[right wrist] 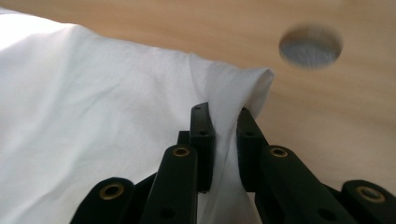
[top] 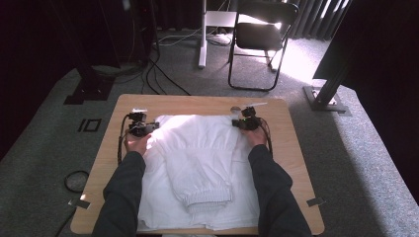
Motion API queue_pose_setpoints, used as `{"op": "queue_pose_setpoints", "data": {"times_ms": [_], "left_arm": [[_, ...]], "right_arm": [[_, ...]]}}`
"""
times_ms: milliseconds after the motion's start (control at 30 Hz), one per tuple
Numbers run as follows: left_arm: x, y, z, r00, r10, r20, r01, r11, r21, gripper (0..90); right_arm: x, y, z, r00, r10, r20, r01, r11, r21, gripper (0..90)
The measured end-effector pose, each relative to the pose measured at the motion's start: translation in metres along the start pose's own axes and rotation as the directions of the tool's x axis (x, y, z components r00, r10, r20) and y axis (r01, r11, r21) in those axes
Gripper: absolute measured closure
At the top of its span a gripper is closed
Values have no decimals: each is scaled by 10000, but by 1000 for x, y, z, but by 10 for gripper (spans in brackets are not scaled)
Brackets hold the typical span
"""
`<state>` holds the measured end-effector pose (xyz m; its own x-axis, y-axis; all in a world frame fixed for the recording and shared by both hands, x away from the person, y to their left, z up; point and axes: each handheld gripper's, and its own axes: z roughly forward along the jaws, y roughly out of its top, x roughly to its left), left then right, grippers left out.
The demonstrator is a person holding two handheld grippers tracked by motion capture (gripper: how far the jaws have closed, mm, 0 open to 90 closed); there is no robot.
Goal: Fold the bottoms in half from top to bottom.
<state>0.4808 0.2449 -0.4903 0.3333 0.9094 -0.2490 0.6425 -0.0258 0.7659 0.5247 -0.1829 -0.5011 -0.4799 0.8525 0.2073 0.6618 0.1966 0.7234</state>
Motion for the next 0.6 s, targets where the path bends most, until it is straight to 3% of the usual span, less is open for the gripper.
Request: {"op": "queue_pose_setpoints", "data": {"times_ms": [100, 133, 167, 200, 300, 333, 367, 467, 600], "left_arm": [[-10, 15, -27, 9983, 368, 460, -333, 9966, -758, 867], [-10, 15, -27, 9983, 368, 460, -333, 9966, -758, 866], [-21, 23, -44, 9936, 913, 659, -825, 9885, -1265, 866], [-28, 25, -52, 9910, 1137, 708, -1025, 9840, -1455, 866], [-40, 25, -70, 9827, 1640, 865, -1473, 9737, -1737, 866], [-47, 19, -81, 9776, 1879, 945, -1679, 9678, -1876, 865], [-49, 15, -88, 9741, 2006, 1041, -1778, 9646, -1949, 866], [-54, -6, -109, 9657, 2225, 1337, -1897, 9565, -2218, 865], [-56, -44, -137, 9562, 2262, 1860, -1798, 9548, -2367, 866]], "right_arm": [[0, 10, -35, 9987, -454, -246, 432, 9954, -854, 817], [0, 10, -35, 9987, -454, -246, 432, 9954, -854, 817], [1, 12, -47, 9980, -546, -315, 506, 9920, -1161, 817], [2, 15, -68, 9964, -754, -381, 683, 9844, -1620, 817], [6, 11, -92, 9923, -1159, -435, 1051, 9742, -1995, 815], [8, 9, -98, 9906, -1270, -499, 1140, 9712, -2092, 814], [12, 0, -110, 9857, -1577, -601, 1407, 9644, -2238, 814], [20, -19, -129, 9792, -1902, -706, 1678, 9549, -2452, 813], [34, -57, -157, 9647, -2416, -1045, 2038, 9368, -2845, 813]]}}
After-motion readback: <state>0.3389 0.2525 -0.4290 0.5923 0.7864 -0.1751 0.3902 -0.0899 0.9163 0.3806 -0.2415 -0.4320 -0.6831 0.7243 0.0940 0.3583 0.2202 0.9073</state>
